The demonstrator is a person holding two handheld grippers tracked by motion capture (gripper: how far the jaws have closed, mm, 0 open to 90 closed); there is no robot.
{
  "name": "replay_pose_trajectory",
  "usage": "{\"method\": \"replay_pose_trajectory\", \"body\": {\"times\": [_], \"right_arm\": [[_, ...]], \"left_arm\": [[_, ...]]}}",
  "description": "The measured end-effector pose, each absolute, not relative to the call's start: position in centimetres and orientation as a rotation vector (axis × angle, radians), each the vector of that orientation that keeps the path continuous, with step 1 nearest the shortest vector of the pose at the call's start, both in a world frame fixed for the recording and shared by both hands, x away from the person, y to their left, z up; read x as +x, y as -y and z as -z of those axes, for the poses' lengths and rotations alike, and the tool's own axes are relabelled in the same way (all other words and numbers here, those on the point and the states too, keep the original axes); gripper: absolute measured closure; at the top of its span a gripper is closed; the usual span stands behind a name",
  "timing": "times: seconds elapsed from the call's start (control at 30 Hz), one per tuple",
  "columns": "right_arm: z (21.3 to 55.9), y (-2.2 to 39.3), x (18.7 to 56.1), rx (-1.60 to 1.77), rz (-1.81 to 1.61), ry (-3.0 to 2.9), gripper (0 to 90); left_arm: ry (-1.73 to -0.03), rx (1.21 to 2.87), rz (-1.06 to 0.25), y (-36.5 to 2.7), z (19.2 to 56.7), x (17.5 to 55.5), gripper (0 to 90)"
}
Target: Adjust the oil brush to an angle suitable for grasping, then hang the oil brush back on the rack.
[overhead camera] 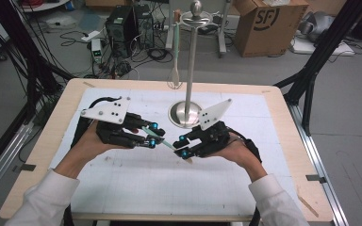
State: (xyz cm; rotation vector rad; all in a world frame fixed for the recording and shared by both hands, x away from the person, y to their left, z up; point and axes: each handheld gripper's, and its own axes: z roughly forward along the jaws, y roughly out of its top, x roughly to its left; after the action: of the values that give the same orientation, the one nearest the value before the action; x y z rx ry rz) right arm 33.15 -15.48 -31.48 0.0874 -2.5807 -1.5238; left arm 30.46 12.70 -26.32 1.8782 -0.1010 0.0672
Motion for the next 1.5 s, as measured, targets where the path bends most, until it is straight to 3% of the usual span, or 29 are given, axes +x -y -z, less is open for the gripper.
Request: {"method": "replay_pose_trajectory", "body": {"times": [0.03, 0.07, 0.1, 0.13, 0.17, 0.2, 0.23, 0.3, 0.37, 1.5], "right_arm": [[31.5, 15.5, 33.1, 0.072, 1.526, 2.588, 59.0], [31.5, 15.5, 33.1, 0.072, 1.526, 2.588, 59.0], [31.6, 15.4, 33.1, 0.049, 1.542, 2.595, 43.5], [31.6, 15.4, 33.1, 0.049, 1.542, 2.595, 43.5], [31.6, 15.4, 33.2, -0.010, 1.551, 2.605, 37.0], [31.6, 15.4, 33.2, -0.040, 1.562, 2.628, 21.1], [31.6, 15.4, 33.2, -0.040, 1.562, 2.628, 21.1], [31.8, 15.5, 33.4, -0.137, 1.582, 2.656, 5.5], [31.8, 15.5, 33.4, -0.146, 1.586, 2.674, 0.6], [30.8, 16.2, 33.5, -0.201, 1.696, 2.722, 0.4]], "left_arm": [[0.098, 1.876, -0.066, -12.7, 26.3, 30.5, 77.0], [0.093, 1.874, -0.073, -12.7, 26.3, 30.5, 77.0], [0.084, 1.876, -0.078, -12.8, 26.2, 30.5, 77.0], [0.078, 1.875, -0.074, -12.8, 26.2, 30.5, 77.0], [0.067, 1.875, -0.084, -12.9, 26.2, 30.6, 77.0], [0.052, 1.876, -0.089, -12.9, 26.1, 30.5, 77.0], [0.047, 1.882, -0.095, -13.0, 26.1, 30.6, 77.0], [0.027, 1.888, -0.113, -13.0, 26.0, 30.6, 77.1], [0.010, 1.890, -0.118, -13.1, 25.9, 30.7, 77.1], [-0.148, 1.925, -0.169, -12.4, 25.2, 31.4, 78.0]]}}
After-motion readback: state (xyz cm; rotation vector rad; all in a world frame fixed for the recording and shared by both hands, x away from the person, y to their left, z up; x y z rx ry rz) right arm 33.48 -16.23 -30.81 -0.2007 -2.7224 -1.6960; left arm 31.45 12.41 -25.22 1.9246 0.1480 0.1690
